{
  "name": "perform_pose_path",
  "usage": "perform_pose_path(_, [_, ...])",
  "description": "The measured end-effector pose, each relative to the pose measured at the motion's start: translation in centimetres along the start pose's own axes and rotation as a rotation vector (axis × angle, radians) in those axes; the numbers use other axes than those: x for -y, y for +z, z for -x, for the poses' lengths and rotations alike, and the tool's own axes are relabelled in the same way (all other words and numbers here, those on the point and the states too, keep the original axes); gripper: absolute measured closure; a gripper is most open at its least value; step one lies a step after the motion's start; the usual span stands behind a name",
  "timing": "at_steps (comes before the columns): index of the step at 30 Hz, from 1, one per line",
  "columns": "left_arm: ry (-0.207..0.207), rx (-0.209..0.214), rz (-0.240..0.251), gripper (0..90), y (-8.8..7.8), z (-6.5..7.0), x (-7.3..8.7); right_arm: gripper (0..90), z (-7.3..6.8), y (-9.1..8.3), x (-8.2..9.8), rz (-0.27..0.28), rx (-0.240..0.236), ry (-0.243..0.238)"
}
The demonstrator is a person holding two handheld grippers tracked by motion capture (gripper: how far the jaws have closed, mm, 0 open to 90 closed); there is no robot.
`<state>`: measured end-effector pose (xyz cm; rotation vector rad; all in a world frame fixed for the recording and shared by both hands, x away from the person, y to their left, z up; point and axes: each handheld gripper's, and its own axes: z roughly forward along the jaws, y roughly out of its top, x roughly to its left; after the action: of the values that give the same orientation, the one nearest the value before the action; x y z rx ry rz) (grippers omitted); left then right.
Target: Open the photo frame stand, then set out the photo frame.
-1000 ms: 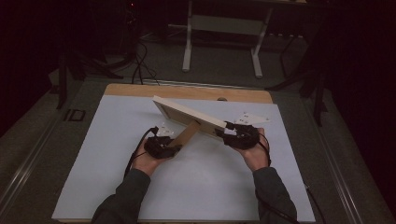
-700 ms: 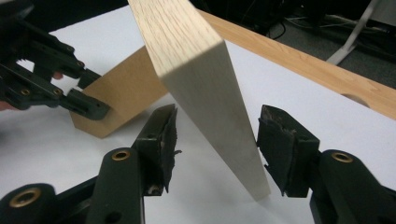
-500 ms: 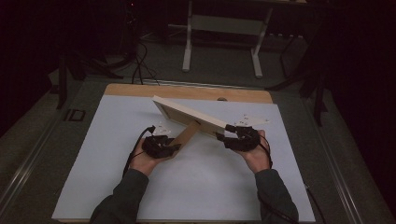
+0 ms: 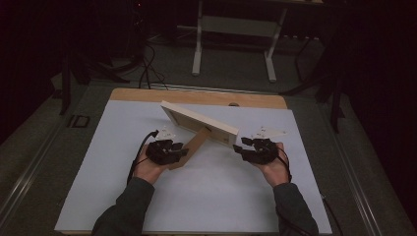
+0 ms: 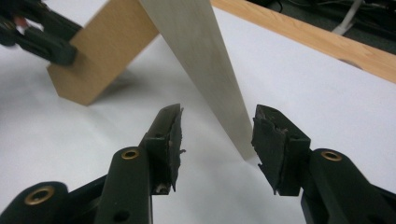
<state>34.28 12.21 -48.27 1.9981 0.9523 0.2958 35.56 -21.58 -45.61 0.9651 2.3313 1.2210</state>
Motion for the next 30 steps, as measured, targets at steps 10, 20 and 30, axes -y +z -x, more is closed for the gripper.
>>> perform_pose_path(10, [-0.05, -0.005, 0.066, 66.4, -1.7, -1.0, -0.7, 50.6, 1.2, 0.0, 0.7, -0.035, 0.029, 0.049])
perform_pose_path(20, [-0.1, -0.025, 0.096, 70.2, -2.4, -1.6, -1.9, 49.9, 1.9, 0.2, 1.3, -0.04, 0.084, 0.084])
perform_pose_path(30, [-0.126, -0.071, 0.119, 79.5, -2.3, -1.8, -3.1, 54.8, 2.0, -0.1, 0.4, 0.016, 0.104, 0.113])
